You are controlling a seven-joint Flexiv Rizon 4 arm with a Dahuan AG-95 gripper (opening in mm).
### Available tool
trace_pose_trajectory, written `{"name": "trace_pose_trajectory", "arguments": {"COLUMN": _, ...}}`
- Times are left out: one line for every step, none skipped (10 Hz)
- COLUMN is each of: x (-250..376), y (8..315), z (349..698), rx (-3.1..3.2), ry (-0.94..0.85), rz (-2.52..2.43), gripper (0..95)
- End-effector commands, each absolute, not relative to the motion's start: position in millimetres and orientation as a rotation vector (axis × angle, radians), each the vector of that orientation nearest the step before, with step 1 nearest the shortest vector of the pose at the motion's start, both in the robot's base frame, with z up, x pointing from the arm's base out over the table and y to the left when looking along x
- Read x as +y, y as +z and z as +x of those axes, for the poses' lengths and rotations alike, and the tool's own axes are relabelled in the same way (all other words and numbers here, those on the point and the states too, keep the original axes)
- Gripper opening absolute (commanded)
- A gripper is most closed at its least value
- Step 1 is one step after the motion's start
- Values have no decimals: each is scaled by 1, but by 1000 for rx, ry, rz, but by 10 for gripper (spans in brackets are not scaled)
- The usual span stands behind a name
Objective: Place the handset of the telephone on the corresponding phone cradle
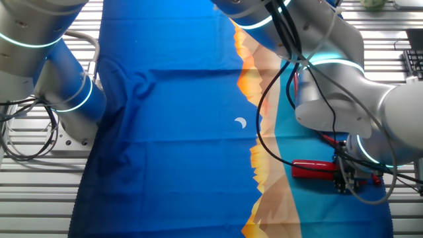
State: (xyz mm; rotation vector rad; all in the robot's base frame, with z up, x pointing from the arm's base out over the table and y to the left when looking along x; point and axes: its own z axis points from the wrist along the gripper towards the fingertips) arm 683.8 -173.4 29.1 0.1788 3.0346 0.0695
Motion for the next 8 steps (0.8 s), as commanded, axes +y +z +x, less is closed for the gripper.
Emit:
{"name": "trace_pose_trajectory", "arguments": {"x": -173, "y": 29, "z": 684, "rx": 3038, "ry": 77, "rz": 180, "gripper": 0}}
{"name": "trace_pose_trajectory", "arguments": {"x": -173, "y": 29, "z": 684, "rx": 3040, "ry": 79, "rz": 181, "gripper": 0}}
{"name": "trace_pose_trajectory", "arguments": {"x": -173, "y": 29, "z": 684, "rx": 3041, "ry": 76, "rz": 180, "gripper": 0}}
{"name": "trace_pose_trajectory", "arguments": {"x": -173, "y": 29, "z": 684, "rx": 3045, "ry": 74, "rz": 178, "gripper": 0}}
{"name": "trace_pose_trajectory", "arguments": {"x": -173, "y": 29, "z": 684, "rx": 3045, "ry": 73, "rz": 173, "gripper": 0}}
{"name": "trace_pose_trajectory", "arguments": {"x": -173, "y": 29, "z": 684, "rx": 3047, "ry": 74, "rz": 173, "gripper": 0}}
{"name": "trace_pose_trajectory", "arguments": {"x": -173, "y": 30, "z": 684, "rx": 3048, "ry": 73, "rz": 169, "gripper": 0}}
{"name": "trace_pose_trajectory", "arguments": {"x": -173, "y": 30, "z": 684, "rx": 3049, "ry": 72, "rz": 164, "gripper": 0}}
